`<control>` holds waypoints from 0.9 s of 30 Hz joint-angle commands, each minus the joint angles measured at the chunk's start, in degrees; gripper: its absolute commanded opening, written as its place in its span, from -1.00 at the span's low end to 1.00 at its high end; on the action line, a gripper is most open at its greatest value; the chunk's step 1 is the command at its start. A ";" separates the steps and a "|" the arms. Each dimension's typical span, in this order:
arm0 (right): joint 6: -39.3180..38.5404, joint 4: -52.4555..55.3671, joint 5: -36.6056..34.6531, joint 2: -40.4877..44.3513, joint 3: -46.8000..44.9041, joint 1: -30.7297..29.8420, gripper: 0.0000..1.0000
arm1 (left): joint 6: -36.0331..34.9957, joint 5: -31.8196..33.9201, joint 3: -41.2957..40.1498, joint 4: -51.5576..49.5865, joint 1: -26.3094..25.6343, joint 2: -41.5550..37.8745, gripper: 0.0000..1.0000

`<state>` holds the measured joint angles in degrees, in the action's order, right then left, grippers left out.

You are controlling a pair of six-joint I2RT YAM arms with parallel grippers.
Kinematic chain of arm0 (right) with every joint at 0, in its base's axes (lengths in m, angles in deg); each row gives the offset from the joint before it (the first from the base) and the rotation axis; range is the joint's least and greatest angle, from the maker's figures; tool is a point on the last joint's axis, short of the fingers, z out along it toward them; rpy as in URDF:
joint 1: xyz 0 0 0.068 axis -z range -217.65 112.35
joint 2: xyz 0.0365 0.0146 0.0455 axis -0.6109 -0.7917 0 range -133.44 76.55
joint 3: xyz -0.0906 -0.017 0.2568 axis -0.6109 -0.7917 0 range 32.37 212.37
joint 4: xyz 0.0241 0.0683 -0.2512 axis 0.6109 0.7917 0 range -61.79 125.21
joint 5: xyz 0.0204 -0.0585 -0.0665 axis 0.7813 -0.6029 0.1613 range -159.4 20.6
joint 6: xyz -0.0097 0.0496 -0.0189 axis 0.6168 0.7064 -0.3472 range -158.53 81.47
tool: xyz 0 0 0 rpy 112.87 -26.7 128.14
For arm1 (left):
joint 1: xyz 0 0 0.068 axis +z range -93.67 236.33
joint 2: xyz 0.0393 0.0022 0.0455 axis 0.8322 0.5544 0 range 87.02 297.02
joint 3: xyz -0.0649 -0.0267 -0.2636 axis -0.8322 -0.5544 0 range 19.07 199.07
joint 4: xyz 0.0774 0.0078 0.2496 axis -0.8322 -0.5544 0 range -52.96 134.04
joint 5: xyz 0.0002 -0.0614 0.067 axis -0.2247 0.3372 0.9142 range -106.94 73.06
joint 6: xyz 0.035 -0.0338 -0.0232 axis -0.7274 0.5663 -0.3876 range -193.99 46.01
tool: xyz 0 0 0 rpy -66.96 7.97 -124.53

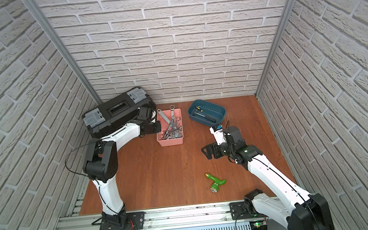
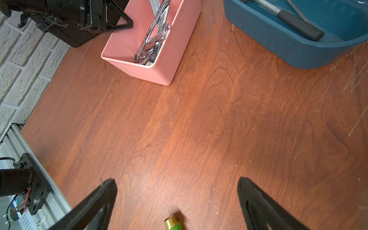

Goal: Take out the wrench from the storage box
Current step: Move the storage box to the center of the board.

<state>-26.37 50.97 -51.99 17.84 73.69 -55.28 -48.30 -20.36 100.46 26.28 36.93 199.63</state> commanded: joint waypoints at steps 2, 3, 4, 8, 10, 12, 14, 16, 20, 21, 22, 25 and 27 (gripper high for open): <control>0.41 -0.12 -1.62 -0.26 1.81 -0.74 0.98 | -1.17 -0.62 -0.39 -2.08 -1.36 -1.35 -0.98; 0.33 0.16 -1.85 -0.34 1.98 -0.74 0.98 | -1.08 -0.34 -0.75 -2.40 -1.74 -1.79 -1.00; 0.25 0.56 -2.07 -0.33 2.14 -0.73 0.98 | -1.02 -0.01 -1.23 -2.56 -2.29 -2.26 -1.00; 0.65 1.22 -2.90 -0.21 2.61 -0.81 0.98 | 0.47 1.57 -3.44 -3.07 -3.89 -4.89 -1.00; 1.01 1.77 -3.15 -0.39 3.18 -0.83 0.98 | 1.79 2.53 -4.46 -3.86 -5.11 -6.51 -1.00; 1.31 2.31 -3.24 -0.61 3.76 -0.96 0.98 | 3.66 3.83 -5.95 -4.09 -6.52 -8.34 -1.00; 1.88 2.71 -3.18 -0.67 4.31 -0.96 0.98 | 5.89 4.61 -8.44 -3.07 -7.98 -10.34 -1.00; 2.55 2.98 -3.17 -0.70 4.77 -1.00 0.98 | 7.59 5.57 -10.83 -1.92 -10.06 -12.25 -1.00; 3.59 4.39 -3.26 -1.12 6.15 -1.26 0.99 | 13.57 8.51 -14.47 -1.61 -13.98 -14.89 -1.00; 3.82 5.01 -3.18 -1.31 6.66 -1.33 0.99 | 14.85 9.13 -15.78 -0.85 -15.06 -15.72 -1.00; 4.23 5.26 -3.16 -1.40 7.04 -1.52 1.00 | 15.61 10.19 -16.49 -0.53 -16.44 -16.36 -1.00; 6.35 5.27 -3.17 -1.22 7.38 -1.88 0.98 | 18.39 12.70 -17.41 -1.83 -19.52 -17.29 -1.00; 7.61 5.21 -2.82 -1.31 7.53 -2.31 0.96 | 20.81 14.26 -18.80 -1.29 -21.36 -18.29 -1.00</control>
<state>-21.65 55.89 -54.81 16.61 80.12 -56.70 -32.89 -7.82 82.84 23.50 18.07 184.53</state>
